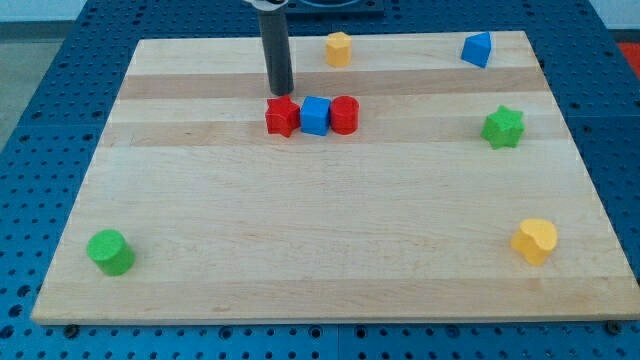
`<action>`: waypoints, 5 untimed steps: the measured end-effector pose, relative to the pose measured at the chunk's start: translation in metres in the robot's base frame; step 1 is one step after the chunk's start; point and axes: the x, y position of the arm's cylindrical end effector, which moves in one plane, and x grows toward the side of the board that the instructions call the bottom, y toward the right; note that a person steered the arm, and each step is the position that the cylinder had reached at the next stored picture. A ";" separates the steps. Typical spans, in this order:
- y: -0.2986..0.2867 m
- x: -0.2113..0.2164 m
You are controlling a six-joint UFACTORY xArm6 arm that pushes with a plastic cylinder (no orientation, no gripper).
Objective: Move your arm to the right of the blue triangle
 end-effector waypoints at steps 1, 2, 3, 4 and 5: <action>0.033 0.000; 0.071 0.000; 0.112 0.002; 0.158 0.010; 0.201 0.011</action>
